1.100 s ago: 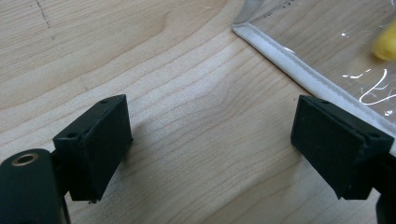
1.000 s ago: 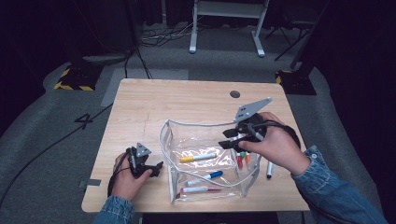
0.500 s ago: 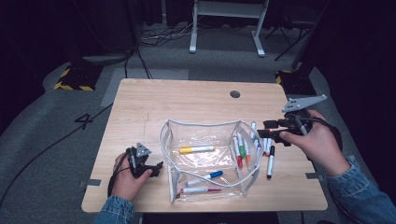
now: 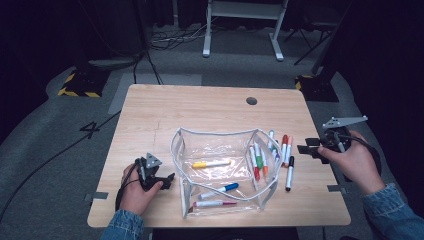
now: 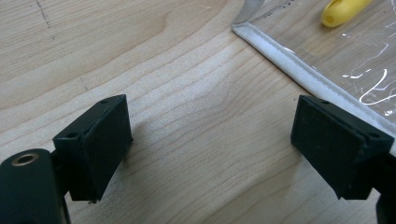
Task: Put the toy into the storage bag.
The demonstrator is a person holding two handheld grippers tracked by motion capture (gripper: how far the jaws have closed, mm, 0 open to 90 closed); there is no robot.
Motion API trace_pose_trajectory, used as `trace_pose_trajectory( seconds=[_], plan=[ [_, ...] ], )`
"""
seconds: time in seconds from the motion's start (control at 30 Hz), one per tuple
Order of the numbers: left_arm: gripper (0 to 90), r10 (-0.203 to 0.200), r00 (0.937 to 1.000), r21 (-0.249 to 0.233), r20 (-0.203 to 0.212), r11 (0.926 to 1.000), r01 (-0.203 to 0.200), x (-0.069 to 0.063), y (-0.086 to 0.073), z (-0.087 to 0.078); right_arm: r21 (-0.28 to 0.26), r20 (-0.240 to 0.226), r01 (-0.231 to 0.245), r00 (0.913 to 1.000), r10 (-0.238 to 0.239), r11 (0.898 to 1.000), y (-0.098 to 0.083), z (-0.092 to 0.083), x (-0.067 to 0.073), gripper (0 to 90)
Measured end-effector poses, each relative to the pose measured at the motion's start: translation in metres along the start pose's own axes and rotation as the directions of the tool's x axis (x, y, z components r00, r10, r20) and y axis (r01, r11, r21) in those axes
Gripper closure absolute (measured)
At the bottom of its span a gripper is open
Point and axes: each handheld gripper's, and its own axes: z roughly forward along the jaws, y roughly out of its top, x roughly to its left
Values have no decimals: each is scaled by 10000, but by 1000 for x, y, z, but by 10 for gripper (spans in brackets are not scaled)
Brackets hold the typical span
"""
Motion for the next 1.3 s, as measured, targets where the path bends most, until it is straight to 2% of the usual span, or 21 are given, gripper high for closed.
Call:
trace_pose_trajectory(
  seconds=[0.23,0.5,0.73,0.9,1.03,1.17,1.27,1.3],
  plan=[
    [127,2,10000,-1,-1,10000,-2,0,0,0,651,280,-433,9987,416,9969,-28,28,-11,473],
    [127,-1,10000,-1,-1,10000,1,0,0,0,1656,448,-915,9954,852,9819,-61,68,-20,472],
    [127,-2,10000,-2,0,10000,2,0,0,0,2068,510,-1304,9912,1224,9697,-73,99,-23,483],
    [127,1,10000,22,15,10000,-1,0,0,0,2519,987,-1566,9858,1356,9550,-77,100,-29,613],
    [127,2,10000,20,13,10000,-2,0,0,0,2863,1434,-1757,9798,1392,9419,-82,94,-38,763],
    [127,-2,10000,-2,0,10000,2,0,0,0,2990,1474,-2194,9721,1822,9287,-84,89,-46,772],
    [127,3,10000,22,13,10000,-3,0,0,0,2889,1481,-2347,9688,1989,9281,-82,84,-49,772],
    [127,1,10000,22,13,10000,-1,0,0,0,2817,1413,-2275,9707,1942,9321,-81,81,-49,772]
  ],
)
